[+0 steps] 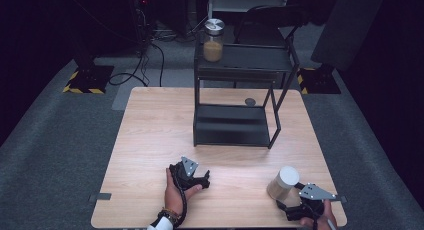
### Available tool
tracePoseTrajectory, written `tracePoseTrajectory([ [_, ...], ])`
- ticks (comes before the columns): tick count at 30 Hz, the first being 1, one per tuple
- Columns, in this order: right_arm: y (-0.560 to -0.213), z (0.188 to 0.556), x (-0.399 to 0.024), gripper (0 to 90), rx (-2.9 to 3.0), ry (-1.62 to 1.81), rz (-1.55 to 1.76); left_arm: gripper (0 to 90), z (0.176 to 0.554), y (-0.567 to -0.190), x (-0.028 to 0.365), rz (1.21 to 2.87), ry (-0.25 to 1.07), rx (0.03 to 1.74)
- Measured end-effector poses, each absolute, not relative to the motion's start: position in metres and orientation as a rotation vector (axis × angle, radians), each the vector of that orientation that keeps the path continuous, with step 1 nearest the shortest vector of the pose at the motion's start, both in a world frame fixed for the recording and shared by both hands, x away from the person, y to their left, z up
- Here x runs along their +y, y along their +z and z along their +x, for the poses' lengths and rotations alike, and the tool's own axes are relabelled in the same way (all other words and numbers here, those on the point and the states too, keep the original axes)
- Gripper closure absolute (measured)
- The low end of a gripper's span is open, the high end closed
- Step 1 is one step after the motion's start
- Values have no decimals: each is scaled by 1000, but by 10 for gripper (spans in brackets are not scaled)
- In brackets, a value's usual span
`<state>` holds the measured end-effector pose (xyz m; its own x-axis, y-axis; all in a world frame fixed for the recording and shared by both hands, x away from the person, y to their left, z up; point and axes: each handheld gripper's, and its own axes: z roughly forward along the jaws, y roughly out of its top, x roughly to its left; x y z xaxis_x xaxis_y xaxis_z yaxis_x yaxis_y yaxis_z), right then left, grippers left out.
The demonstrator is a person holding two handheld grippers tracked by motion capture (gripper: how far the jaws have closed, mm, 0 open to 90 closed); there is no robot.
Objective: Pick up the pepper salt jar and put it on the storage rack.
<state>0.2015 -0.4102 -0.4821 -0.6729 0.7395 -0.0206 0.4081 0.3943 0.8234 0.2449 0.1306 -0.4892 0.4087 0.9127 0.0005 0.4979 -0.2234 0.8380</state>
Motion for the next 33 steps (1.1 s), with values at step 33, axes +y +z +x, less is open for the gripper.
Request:
tracePoseTrajectory([
  [33, -454, 202, -398, 124, 2178, 1322, 1015, 15, 245, -489, 131, 1870, 651, 1201],
])
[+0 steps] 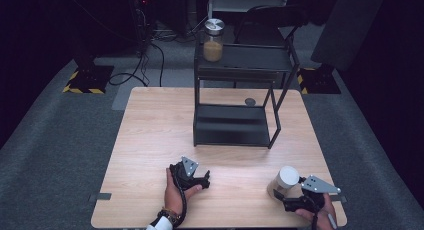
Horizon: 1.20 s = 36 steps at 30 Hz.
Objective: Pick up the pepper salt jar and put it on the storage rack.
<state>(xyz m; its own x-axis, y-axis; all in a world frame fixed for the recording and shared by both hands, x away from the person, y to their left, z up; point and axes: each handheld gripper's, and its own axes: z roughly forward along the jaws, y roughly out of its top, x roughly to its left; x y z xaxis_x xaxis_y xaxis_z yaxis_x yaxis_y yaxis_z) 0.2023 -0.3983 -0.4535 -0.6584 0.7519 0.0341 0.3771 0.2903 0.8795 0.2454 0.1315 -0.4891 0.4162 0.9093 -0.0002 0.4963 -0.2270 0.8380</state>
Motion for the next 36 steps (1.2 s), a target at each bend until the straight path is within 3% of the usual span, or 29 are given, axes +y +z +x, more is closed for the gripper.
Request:
tracePoseTrajectory([
  [2, -453, 205, -396, 185, 2187, 1320, 1005, 15, 245, -489, 132, 1871, 650, 1200],
  [11, -450, 210, -388, 301, 2187, 1307, 988, 15, 246, -489, 132, 1872, 649, 1198],
  [36, -437, 198, -378, 313, 2056, 1291, 1010, 15, 246, -489, 132, 1873, 649, 1196],
])
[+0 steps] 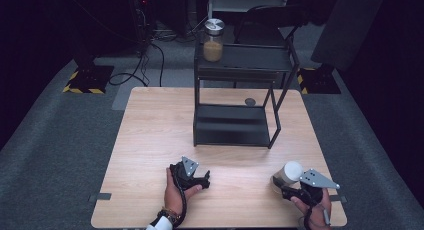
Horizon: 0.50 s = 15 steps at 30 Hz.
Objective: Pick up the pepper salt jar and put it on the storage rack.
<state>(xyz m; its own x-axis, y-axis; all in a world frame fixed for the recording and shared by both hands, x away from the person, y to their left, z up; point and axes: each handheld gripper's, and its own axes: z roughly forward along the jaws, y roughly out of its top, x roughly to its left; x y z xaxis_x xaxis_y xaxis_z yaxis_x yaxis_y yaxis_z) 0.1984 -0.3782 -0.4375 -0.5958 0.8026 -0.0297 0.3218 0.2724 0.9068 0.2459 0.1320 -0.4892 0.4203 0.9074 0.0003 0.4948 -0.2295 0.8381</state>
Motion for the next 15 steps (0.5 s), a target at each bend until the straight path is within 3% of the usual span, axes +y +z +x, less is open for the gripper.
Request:
tracePoseTrajectory([
  [15, -389, 217, -362, 314, 1949, 1275, 1010, 16, 246, -489, 132, 1872, 649, 1197],
])
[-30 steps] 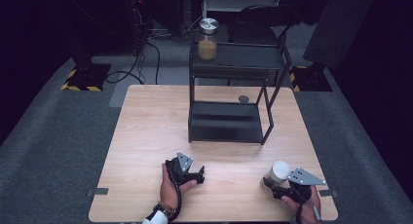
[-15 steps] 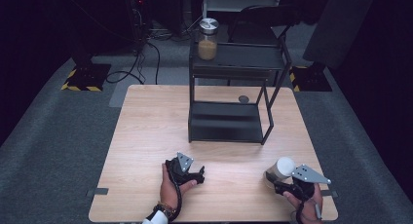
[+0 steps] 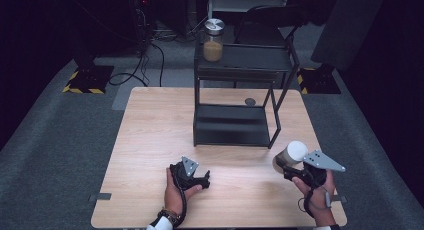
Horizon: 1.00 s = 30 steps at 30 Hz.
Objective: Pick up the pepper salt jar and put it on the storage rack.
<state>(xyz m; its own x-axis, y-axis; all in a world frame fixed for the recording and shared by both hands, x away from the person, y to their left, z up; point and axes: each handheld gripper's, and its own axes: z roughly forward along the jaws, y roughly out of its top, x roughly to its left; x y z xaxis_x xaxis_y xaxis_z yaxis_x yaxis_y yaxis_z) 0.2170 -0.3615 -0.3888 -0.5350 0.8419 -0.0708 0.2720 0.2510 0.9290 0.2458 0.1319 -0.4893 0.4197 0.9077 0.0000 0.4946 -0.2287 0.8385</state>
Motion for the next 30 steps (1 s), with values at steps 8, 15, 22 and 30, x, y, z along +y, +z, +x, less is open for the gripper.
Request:
tracePoseTrajectory([
  [8, -352, 234, -345, 315, 1918, 1275, 1026, 16, 246, -489, 132, 1871, 650, 1198],
  [15, -314, 246, -325, 315, 1867, 1234, 989, 17, 246, -489, 132, 1871, 651, 1198],
  [22, -295, 255, -311, 315, 1799, 1237, 1015, 17, 246, -489, 132, 1872, 651, 1198],
  [30, -278, 265, -303, 315, 1758, 1233, 1016, 17, 246, -489, 132, 1871, 651, 1198],
])
